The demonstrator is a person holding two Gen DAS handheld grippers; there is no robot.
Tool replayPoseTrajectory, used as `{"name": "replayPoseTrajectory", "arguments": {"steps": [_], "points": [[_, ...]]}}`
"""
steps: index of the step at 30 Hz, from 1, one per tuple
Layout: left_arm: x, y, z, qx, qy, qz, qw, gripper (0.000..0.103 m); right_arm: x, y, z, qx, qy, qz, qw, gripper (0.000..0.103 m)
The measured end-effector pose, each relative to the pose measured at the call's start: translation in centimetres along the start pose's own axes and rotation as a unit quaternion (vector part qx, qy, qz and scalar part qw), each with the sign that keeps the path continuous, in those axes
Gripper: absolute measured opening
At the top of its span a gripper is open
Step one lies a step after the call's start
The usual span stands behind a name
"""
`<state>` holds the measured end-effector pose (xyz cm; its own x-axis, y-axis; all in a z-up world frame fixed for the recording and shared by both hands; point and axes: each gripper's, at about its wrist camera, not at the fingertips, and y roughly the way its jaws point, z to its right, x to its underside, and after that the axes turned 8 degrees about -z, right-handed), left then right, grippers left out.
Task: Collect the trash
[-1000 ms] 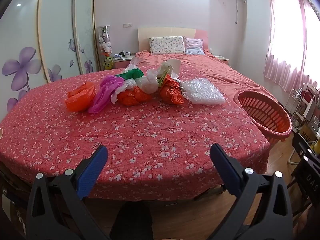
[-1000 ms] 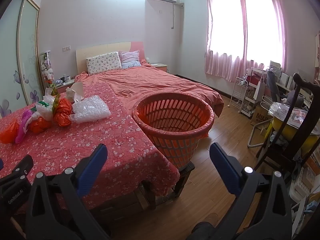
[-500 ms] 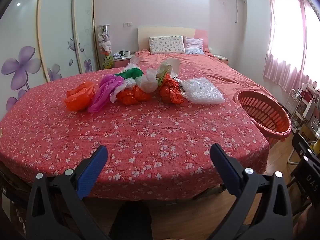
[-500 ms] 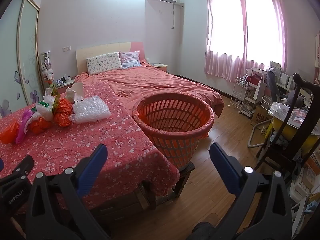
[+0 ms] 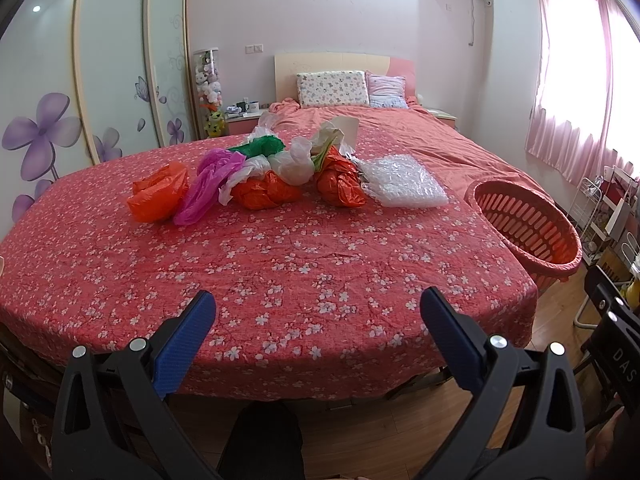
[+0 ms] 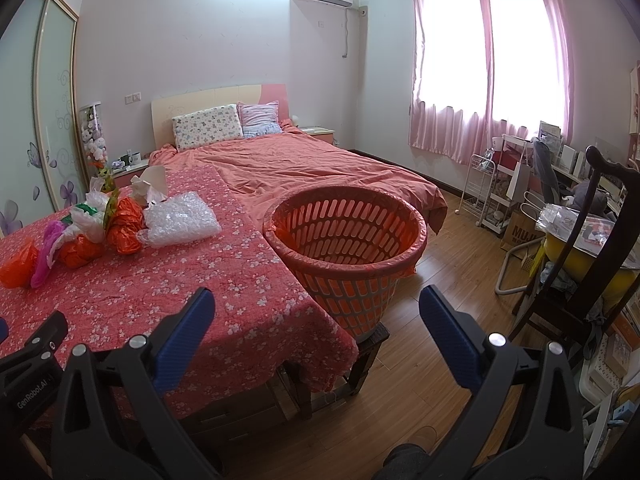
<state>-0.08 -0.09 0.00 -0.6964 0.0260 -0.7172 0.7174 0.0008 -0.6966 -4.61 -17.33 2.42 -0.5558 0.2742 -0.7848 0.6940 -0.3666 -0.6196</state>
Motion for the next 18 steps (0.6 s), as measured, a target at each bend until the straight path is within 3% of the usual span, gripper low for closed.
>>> {"name": "replayPoseTrajectory", "arguments": {"steps": [18], "points": [[-0.06, 0.07, -0.08, 0.001, -0.001, -0.001, 1.0, 0.101, 0.08, 0.06, 0.04, 0.0, 0.0, 0.0, 1.0, 0.099]]}}
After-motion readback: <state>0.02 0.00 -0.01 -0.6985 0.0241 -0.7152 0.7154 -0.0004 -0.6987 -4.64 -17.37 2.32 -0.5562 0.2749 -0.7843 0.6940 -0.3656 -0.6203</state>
